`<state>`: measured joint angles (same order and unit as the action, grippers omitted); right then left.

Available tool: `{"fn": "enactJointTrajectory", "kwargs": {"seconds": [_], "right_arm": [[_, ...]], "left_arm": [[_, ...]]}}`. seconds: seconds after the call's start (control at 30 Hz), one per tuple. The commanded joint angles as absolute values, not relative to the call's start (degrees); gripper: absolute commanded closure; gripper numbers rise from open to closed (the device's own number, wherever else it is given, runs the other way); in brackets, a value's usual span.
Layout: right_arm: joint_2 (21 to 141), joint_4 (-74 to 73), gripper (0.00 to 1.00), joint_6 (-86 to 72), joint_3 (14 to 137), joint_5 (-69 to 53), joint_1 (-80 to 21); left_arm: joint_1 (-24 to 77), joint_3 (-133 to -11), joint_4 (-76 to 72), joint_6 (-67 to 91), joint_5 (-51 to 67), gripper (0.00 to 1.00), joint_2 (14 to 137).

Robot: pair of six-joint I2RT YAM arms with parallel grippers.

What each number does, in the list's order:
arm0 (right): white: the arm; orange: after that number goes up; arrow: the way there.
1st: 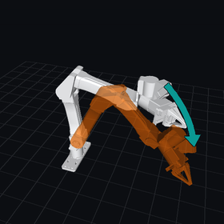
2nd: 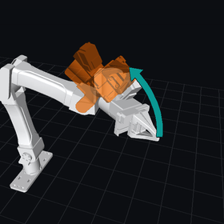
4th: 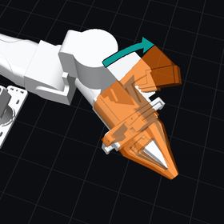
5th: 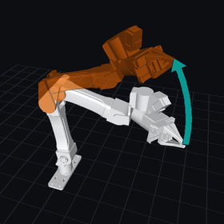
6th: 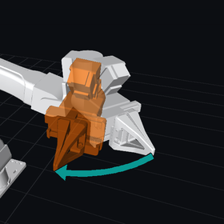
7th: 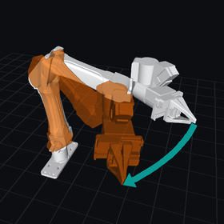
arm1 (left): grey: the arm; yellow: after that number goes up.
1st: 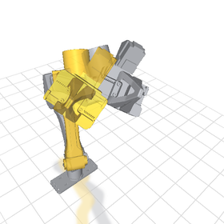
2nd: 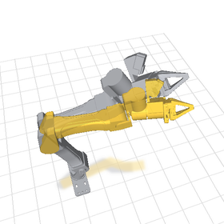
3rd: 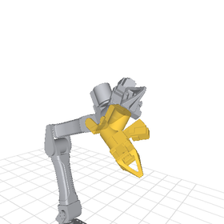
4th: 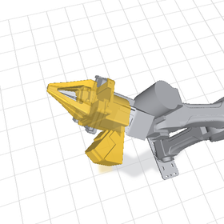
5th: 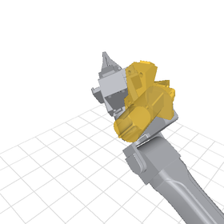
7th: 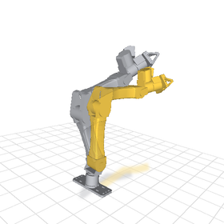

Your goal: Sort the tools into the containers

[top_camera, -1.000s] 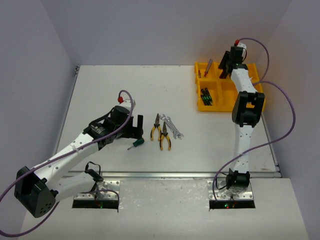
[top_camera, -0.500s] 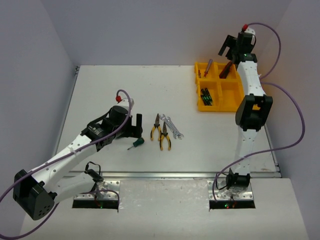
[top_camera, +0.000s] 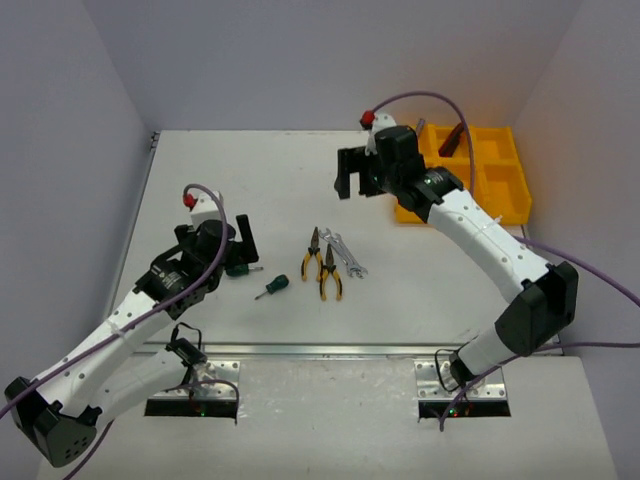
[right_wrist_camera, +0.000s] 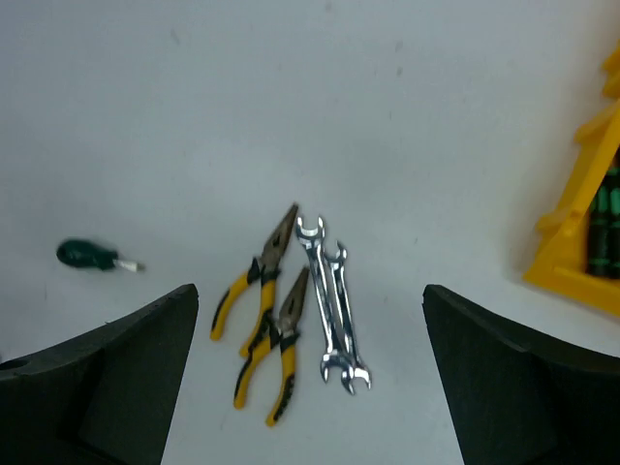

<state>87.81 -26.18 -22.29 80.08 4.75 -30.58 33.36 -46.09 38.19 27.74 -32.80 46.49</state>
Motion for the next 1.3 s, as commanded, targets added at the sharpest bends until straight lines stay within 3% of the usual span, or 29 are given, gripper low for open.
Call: {"fn": "enactJointTrajectory", "kwargs": {"seconds": [0.0,0.13,0.23,0.43,1.27], "right_arm": [[86.7,-30.9,0.01,-23.5,74.9,0.2,-32.0],[88.7,-35.9,0.01,-23.9,73.1,4.9,-36.6],[89.8,-35.3,0.11,-26.7,70.4,7.2,-40.8],[93.2,-29.4,0.53,-33.7,65.5,12.1,-49.0],[103.8,-26.0,0.60,-36.6,64.6,16.1,-50.9]], "left_arm": [[33.5,-48.0,37.0,29.1,-36.0,0.00,43.0],[33.4,-47.4,35.8,27.4,-33.5,0.00,42.4],[33.5,-47.6,36.1,27.5,-33.4,0.00,43.2],[33.5,-47.4,35.6,26.7,-31.6,0.00,43.7],[33.5,-47.1,34.6,25.3,-28.6,0.00,44.2]]}}
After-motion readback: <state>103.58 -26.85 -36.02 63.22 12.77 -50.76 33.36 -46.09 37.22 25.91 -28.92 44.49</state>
